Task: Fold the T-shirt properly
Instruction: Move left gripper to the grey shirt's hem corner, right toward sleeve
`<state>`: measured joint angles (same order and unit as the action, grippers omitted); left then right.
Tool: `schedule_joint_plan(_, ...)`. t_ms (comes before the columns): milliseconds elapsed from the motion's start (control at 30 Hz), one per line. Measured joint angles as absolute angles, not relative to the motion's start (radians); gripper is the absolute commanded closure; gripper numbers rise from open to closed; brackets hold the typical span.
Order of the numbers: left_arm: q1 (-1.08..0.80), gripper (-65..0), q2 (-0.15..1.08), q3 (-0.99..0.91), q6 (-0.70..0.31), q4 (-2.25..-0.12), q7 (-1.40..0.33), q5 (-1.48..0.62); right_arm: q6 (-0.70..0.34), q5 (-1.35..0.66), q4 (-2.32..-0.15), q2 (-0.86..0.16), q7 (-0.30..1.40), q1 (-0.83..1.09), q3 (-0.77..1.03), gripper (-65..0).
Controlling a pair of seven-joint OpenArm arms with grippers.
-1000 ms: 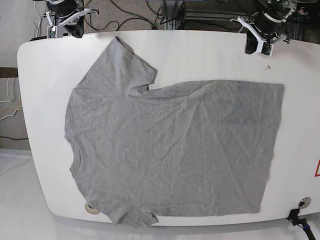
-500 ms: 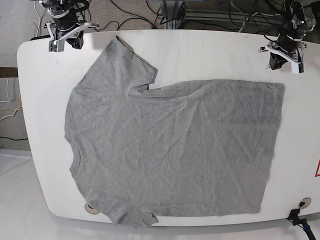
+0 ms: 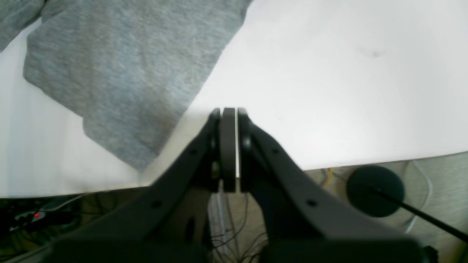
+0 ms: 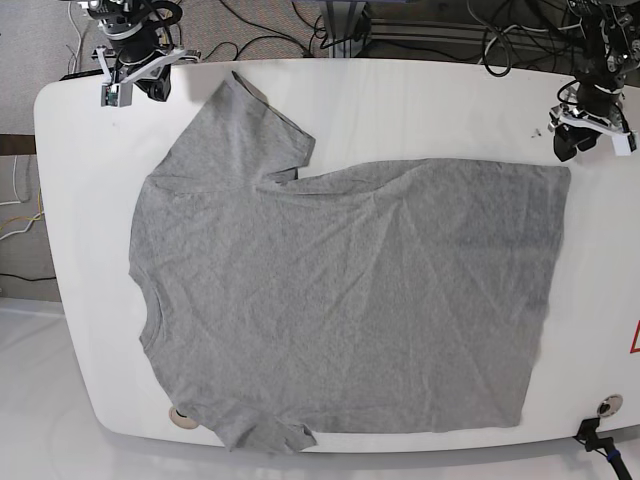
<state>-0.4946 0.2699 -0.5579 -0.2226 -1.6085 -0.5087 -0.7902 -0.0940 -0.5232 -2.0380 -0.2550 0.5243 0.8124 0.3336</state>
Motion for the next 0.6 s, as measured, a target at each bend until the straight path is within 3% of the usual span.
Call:
schedule_joint_plan(300, -0.434, -30.5, 0.345, -0.607, -0.271, -1.441, -0.560, -0.968, -0.094, -0.528, -2.016, -0.258, 0.529, 0.815, 0.332, 0.0)
schedule_joint_plan(467, -0.435, -30.7, 0.361, -0.538, -0.292, -1.407, -0.576, -1.046, -0.104, -0.528, -2.022, -0.260, 0.528, 0.815, 0.333, -7.6)
schedule_joint_plan(500, -0.432, -31.0, 0.361, -0.520, -0.298, -1.405, -0.579, -1.061, -0.105, -0.529, -2.022, -0.260, 0.528, 0.815, 0.332, -2.4)
schedule_joint_plan(600, -0.438, -30.7, 0.347, -0.516, -0.307, -1.400, -0.577, -1.056, -0.113, -0.525, -2.019, -0.260, 0.524, 0.815, 0.332, 0.0)
